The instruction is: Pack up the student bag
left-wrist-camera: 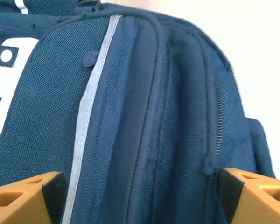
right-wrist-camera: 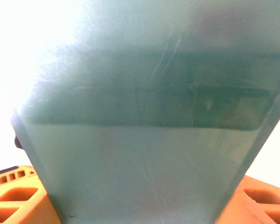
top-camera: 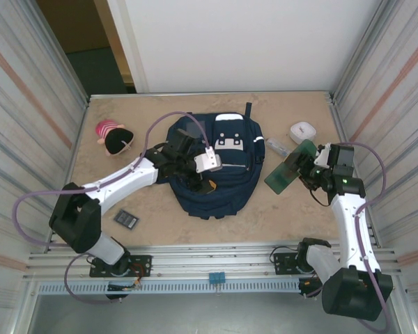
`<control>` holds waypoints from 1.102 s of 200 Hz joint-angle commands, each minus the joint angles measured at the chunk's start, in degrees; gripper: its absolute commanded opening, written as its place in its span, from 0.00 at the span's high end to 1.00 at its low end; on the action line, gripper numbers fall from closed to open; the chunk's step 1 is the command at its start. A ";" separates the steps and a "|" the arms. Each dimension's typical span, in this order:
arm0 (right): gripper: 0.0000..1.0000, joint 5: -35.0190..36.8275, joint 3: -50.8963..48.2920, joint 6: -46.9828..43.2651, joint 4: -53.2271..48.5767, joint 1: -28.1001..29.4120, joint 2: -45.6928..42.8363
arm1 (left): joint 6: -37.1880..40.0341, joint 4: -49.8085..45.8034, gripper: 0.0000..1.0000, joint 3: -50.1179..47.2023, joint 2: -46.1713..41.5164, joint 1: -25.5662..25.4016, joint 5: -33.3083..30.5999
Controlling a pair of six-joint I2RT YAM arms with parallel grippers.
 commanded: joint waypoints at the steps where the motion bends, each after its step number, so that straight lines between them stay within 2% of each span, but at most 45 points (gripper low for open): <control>1: 0.43 -1.33 -0.43 0.88 2.26 0.92 -1.38 | -0.30 4.05 0.19 0.85 1.87 0.69 -2.52; 20: 0.44 -1.30 -0.54 0.71 2.65 1.46 -1.38 | -1.78 4.87 0.35 1.41 3.04 2.17 -0.28; 39: 0.44 -0.72 -0.55 0.38 2.74 1.90 -1.67 | -1.60 5.04 0.56 1.87 3.16 2.84 1.61; 47: 0.45 -0.53 -0.50 0.35 2.79 1.89 -1.87 | -1.53 4.54 0.69 2.29 2.79 2.95 2.28; 57: 0.45 -0.50 -0.44 0.52 2.64 1.93 -2.12 | -2.43 4.65 0.91 2.54 1.95 3.04 2.61; 65: 0.45 -0.47 -0.48 0.68 2.62 2.08 -2.42 | -3.21 5.11 1.00 2.55 0.94 3.04 2.76; 93: 0.46 -1.86 0.00 1.31 3.03 2.74 -3.51 | -5.03 7.21 1.00 2.05 -3.19 3.39 2.41; 111: 0.46 -1.68 0.48 1.28 4.44 5.21 -5.22 | -6.44 7.19 1.00 3.34 -5.32 3.39 1.35; 129: 0.47 1.33 0.74 -0.26 7.67 10.53 -7.80 | -7.84 7.47 1.00 4.92 -6.75 3.43 -0.48; 145: 0.48 6.12 0.49 -5.31 12.17 17.02 -10.11 | -9.73 7.82 1.00 6.28 -7.46 4.03 -0.92; 165: 0.47 10.63 -0.04 -17.57 18.27 26.40 -11.46 | -12.44 9.32 1.00 7.42 -7.33 5.82 0.24; 182: 0.48 11.72 0.11 -30.62 21.75 33.73 -9.90 | -14.51 10.20 1.00 8.61 -5.81 8.13 2.25; 199: 0.48 13.76 1.74 -44.52 22.09 39.84 -6.32 | -15.11 10.03 1.00 10.58 -4.03 9.58 4.36; 220: 0.47 15.97 5.07 -59.74 20.17 44.78 0.12 | -15.13 9.99 1.00 12.93 -2.29 10.57 7.49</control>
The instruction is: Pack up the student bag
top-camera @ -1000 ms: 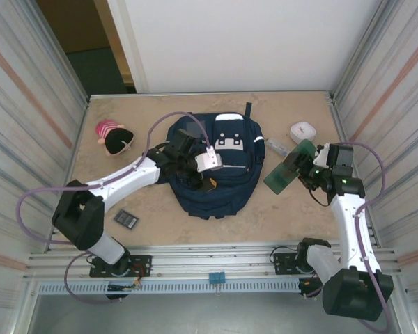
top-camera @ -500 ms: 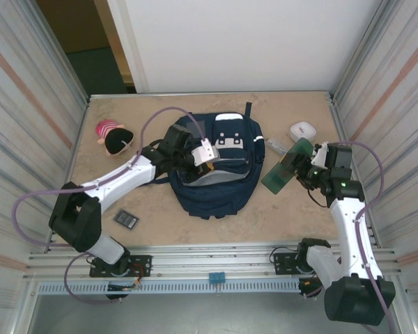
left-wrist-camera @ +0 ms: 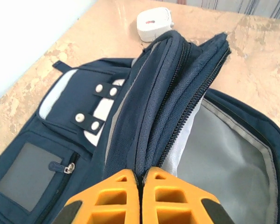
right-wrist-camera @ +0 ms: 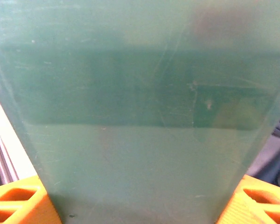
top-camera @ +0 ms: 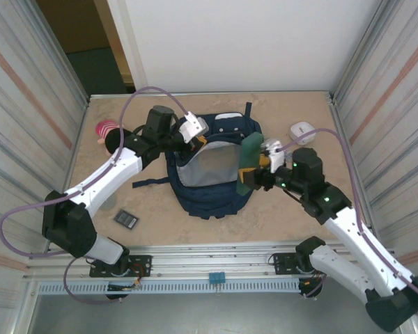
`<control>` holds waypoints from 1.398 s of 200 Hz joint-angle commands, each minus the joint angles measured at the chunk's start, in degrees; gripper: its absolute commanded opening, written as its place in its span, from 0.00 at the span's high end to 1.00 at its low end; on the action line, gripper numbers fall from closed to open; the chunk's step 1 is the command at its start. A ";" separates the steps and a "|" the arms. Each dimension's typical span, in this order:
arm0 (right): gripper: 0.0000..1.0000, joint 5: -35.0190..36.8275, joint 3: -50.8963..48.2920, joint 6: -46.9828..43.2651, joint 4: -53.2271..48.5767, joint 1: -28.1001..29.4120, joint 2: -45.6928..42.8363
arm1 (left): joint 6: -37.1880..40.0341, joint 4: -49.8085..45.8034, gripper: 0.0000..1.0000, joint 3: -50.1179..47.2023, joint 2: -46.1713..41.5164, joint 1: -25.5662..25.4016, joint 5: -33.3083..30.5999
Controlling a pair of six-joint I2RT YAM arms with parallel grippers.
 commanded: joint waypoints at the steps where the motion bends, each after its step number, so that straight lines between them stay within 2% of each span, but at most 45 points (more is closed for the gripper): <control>1: 0.47 5.02 4.38 -24.81 2.26 4.18 5.91 | -2.07 4.52 1.00 4.62 1.08 1.23 4.79; 38: 0.47 14.99 10.10 -44.49 1.91 9.99 18.53 | -1.53 3.24 1.00 8.49 2.78 1.46 7.74; 80: 0.45 19.04 12.75 -59.47 2.89 11.72 28.15 | -2.26 3.01 1.00 10.26 2.46 2.41 10.31; 105: 0.42 20.02 13.57 -62.40 2.57 11.80 32.59 | -2.50 3.11 1.00 10.63 1.36 2.63 11.15; 130: 0.37 21.52 13.67 -61.75 6.41 11.44 36.37 | -2.51 3.16 1.00 10.28 0.52 2.67 11.07; 169: 0.20 26.51 15.54 -51.76 7.83 10.87 39.71 | -2.45 3.21 1.00 9.33 -0.52 2.67 10.07; 209: 0.13 27.05 13.75 -38.57 2.29 11.39 35.04 | -2.41 3.48 1.00 8.83 -0.98 2.75 9.49; 218: 0.16 26.95 12.62 -35.84 1.19 11.91 33.71 | -2.49 3.49 1.00 8.88 -1.12 2.78 9.57; 232: 0.25 25.79 11.11 -30.04 -0.05 12.63 31.70 | -2.64 3.85 1.00 8.51 -1.42 2.79 9.68; 247: 0.33 24.70 8.61 -20.87 1.57 12.73 29.10 | -3.06 4.29 1.00 8.08 -1.77 2.75 9.75; 279: 0.37 21.56 4.63 -0.74 5.47 12.81 24.94 | -3.84 4.47 1.00 6.42 -2.77 2.80 9.09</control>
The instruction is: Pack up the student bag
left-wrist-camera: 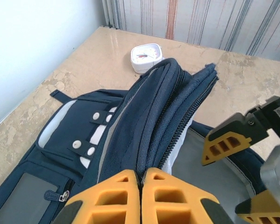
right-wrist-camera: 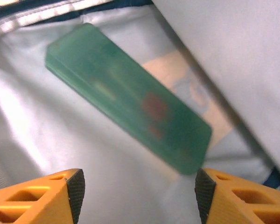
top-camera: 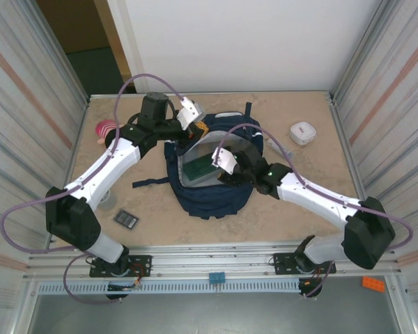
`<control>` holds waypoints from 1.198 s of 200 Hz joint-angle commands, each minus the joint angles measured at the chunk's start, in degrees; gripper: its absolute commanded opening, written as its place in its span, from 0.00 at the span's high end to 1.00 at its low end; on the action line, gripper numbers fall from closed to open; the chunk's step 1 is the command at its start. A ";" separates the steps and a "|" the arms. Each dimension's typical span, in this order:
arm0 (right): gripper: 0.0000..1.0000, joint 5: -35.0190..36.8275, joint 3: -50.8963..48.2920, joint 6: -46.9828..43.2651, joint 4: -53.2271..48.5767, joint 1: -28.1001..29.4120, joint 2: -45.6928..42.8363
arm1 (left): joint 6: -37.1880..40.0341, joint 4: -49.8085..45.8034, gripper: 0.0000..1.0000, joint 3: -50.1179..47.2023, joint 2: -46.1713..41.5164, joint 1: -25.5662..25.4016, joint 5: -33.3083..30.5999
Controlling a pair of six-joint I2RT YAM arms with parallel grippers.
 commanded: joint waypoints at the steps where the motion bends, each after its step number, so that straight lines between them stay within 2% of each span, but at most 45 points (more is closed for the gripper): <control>1: 0.37 -2.62 -1.65 21.91 1.80 0.26 -2.62 | -1.93 5.33 1.00 -0.25 -4.81 0.37 1.49; 50: 0.42 -3.05 -0.13 71.27 -2.53 1.10 -0.32 | -8.55 8.68 1.00 -1.47 -5.55 0.34 -1.57; 93: 0.41 -7.13 -2.36 93.67 10.80 2.22 6.58 | -11.47 11.68 1.00 -3.11 -6.50 0.00 0.09; 124: 0.43 -6.59 0.07 100.54 19.50 2.30 14.23 | -11.66 12.38 1.00 -3.40 -7.21 -0.83 0.77; 170: 0.48 2.89 2.13 104.15 21.06 2.41 20.34 | -12.26 13.80 1.00 -3.95 -8.39 -1.12 2.60; 219: 0.52 5.29 9.13 98.33 23.07 -0.27 29.16 | -12.15 14.14 1.00 -4.47 -9.22 -1.15 3.97; 239: 0.56 5.13 11.80 95.54 25.31 -0.93 32.39 | -12.16 14.15 1.00 -4.32 -9.32 -1.25 4.36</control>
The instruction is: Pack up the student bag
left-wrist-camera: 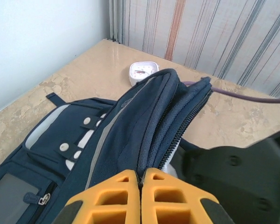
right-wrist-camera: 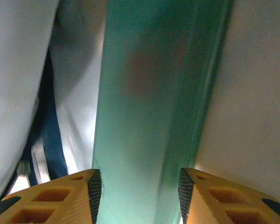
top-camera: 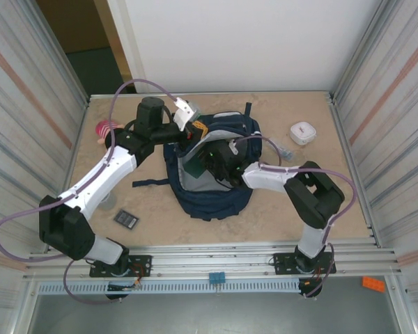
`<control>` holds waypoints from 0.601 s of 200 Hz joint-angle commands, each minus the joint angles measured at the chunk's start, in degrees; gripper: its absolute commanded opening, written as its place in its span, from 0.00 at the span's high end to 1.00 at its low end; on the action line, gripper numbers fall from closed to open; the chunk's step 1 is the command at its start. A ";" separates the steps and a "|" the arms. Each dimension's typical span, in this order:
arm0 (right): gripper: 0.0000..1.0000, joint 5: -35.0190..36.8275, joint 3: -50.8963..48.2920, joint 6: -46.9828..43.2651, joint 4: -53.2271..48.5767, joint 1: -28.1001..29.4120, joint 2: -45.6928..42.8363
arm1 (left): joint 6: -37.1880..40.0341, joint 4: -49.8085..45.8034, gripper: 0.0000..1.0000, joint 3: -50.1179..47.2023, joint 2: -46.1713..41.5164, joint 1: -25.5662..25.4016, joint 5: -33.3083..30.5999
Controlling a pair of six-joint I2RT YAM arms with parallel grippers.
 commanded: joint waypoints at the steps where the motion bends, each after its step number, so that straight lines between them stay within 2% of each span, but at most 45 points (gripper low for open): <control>1: 0.57 2.24 3.70 -4.11 3.32 -1.01 3.70 | -1.06 7.26 1.00 1.14 -4.84 -0.48 4.47; 31: 0.62 -3.40 8.32 -9.94 7.73 -2.20 8.71 | -1.33 7.39 1.00 1.45 -4.37 -0.65 5.43; 41: 0.64 -5.23 9.44 -14.94 10.17 -2.00 9.87 | -1.42 7.47 1.00 1.43 -4.18 -0.90 5.44; 66: 0.64 -7.56 9.49 -18.09 13.32 -1.72 10.21 | -1.41 7.02 1.00 1.32 -3.73 -0.95 2.71; 77: 0.61 -7.53 8.36 -18.40 13.69 -1.60 9.00 | -0.72 6.37 1.00 1.00 -3.70 -0.97 0.16; 94: 0.49 -6.96 6.65 -19.36 11.34 -1.14 5.93 | 0.49 5.15 1.00 0.23 -3.48 -0.69 -4.10; 120: 0.41 -6.07 1.58 -19.15 7.90 -0.15 -0.52 | 0.61 4.52 1.00 -1.66 -3.79 0.75 -6.21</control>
